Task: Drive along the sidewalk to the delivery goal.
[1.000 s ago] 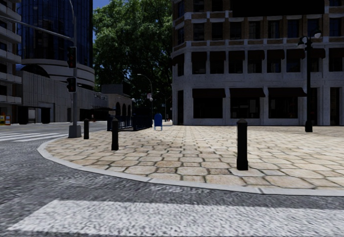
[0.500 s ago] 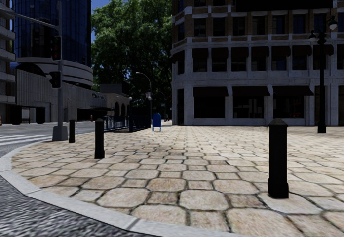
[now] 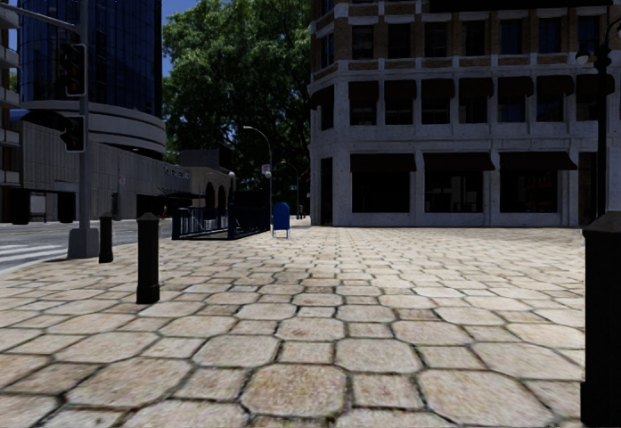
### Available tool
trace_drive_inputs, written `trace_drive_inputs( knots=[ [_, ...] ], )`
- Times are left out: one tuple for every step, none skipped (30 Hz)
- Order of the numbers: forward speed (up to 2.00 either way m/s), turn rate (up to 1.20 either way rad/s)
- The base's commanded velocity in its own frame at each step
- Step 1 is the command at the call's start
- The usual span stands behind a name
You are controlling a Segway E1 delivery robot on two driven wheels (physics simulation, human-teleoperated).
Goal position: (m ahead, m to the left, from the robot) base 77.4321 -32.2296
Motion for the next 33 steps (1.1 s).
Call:
trace_drive_inputs(
  knots=[
    [1.2, 0.0],
    [1.2, 0.0],
    [1.2, 0.0],
    [1.2, 0.0],
    [1.2, 0.0],
    [1.2, 0.0],
    [1.2, 0.0],
    [1.2, 0.0],
    [1.2, 0.0],
    [1.2, 0.0],
    [1.2, 0.0],
    [1.2, 0.0],
    [1.2, 0.0],
    [1.2, 0.0],
    [1.2, 0.0],
    [1.2, 0.0],
    [1.2, 0.0],
    [1.2, 0.0],
    [1.2, 0.0],
    [1.21, 0.0],
    [1.21, 0.0],
    [1.21, 0.0],
    [1.21, 0.0],
    [1.21, 0.0],
    [1.21, 0.0],
    [1.21, 0.0],
    [1.21, 0.0],
    [1.23, 0.0],
    [1.27, 0.0],
    [1.33, 0.0],
    [1.35, 0.0],
    [1.35, 0.0],
    [1.35, 0.0]
  ],
)
